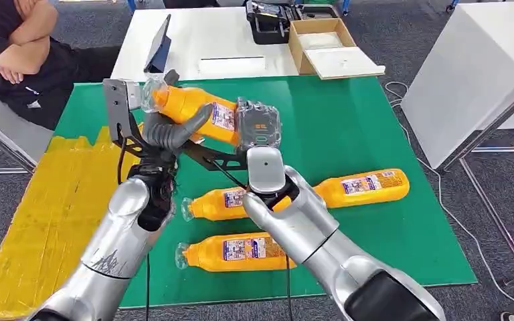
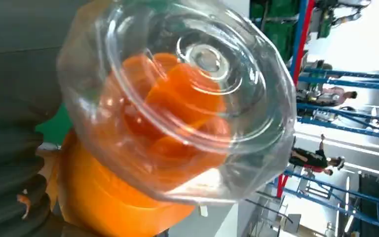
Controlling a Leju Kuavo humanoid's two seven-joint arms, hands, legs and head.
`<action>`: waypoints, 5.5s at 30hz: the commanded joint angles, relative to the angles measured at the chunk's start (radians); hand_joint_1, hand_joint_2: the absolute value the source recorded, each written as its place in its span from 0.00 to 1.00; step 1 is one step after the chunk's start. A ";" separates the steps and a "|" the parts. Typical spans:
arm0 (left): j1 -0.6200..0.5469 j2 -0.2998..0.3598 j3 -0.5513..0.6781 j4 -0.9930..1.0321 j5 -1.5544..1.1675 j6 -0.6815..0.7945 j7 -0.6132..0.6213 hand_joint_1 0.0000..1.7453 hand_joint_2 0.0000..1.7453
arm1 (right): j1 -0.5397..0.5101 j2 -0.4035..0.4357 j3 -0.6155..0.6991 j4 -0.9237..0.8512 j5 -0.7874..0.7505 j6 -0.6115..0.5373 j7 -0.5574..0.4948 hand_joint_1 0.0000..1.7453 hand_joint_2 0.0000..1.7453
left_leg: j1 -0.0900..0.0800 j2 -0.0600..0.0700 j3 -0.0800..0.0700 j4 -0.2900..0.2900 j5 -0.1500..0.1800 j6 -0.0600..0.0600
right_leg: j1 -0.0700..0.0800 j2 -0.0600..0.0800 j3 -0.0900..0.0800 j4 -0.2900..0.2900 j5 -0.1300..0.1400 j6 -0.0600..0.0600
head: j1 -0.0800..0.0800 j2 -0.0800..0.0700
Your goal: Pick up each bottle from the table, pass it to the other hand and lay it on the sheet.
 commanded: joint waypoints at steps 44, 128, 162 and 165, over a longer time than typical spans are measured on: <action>-0.107 -0.001 0.017 0.058 0.158 -0.061 -0.027 1.00 1.00 | 0.028 -0.002 0.246 -0.023 0.043 0.105 -0.134 0.00 0.00 | 0.001 0.000 0.002 0.000 -0.001 -0.003 | 0.001 -0.002 0.002 0.000 -0.001 -0.001 | 0.000 0.000; -0.071 0.167 0.567 0.147 0.110 -0.089 -0.128 1.00 1.00 | 0.153 -0.288 0.123 -0.493 -0.005 0.079 -0.251 0.00 0.00 | 0.001 0.002 0.005 -0.002 -0.001 -0.004 | 0.001 0.000 0.004 -0.001 -0.001 -0.001 | 0.000 0.000; 0.110 0.220 0.510 0.088 -0.020 -0.088 -0.183 1.00 1.00 | 0.521 -0.412 -0.422 -0.941 0.078 -0.078 -0.345 0.00 0.00 | 0.000 -0.003 0.003 0.001 -0.001 -0.004 | 0.000 -0.005 0.003 0.000 -0.002 -0.001 | 0.000 0.000; 0.072 0.223 0.446 0.138 -0.159 -0.065 -0.160 1.00 1.00 | 0.546 -0.427 -0.443 -0.938 0.084 -0.078 -0.347 0.00 0.00 | 0.000 -0.003 0.001 0.000 0.000 -0.002 | 0.000 -0.004 0.001 -0.001 -0.001 0.000 | 0.000 0.000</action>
